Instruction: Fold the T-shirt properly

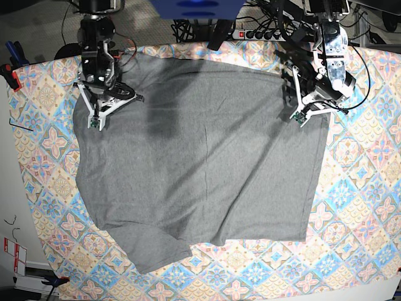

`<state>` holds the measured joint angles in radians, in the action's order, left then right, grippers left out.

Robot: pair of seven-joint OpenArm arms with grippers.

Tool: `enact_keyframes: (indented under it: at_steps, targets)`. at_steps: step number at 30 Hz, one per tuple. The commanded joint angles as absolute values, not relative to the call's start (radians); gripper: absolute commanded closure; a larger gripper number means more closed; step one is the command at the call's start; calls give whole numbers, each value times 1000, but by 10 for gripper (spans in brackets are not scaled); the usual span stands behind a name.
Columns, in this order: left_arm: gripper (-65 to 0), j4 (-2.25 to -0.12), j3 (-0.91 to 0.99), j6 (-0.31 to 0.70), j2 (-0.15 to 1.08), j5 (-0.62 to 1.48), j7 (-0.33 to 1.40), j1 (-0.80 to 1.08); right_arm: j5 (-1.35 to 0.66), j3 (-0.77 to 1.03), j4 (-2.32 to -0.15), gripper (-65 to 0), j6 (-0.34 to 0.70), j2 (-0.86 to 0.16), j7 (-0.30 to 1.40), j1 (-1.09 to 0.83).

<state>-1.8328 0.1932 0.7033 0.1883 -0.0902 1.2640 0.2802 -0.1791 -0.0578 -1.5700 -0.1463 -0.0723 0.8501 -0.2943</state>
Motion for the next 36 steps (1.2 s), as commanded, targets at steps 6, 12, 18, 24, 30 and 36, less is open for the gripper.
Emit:
enact_keyframes:
  at_steps: [6, 12, 18, 24, 30, 36]
  targets:
    - [-25, -1850, 199, 698, 197, -91, 1257, 275, -315, -81, -1732, -11, -96, -38, 964, -351]
    - [-25, -1850, 199, 698, 197, -91, 1257, 275, -315, -87, -1923, -11, -257, -44, 974, -390]
    - [-24, -1848, 199, 698, 197, -91, 1257, 277, -314, -59, -1922, -11, -263, -44, 970, -389]
    - [-24, -1848, 199, 698, 197, -91, 1254, 289, -317, -50, -1922, -11, -263, -44, 974, -395]
    - [-25, -1848, 199, 698, 197, -91, 1254, 289, -318, -48, -1914, -75, -265, -38, 1096, -406]
    - [-25, -1848, 194, 698, 197, -91, 1254, 289, -320, -54, -1916, -278, -259, -38, 1107, -410]
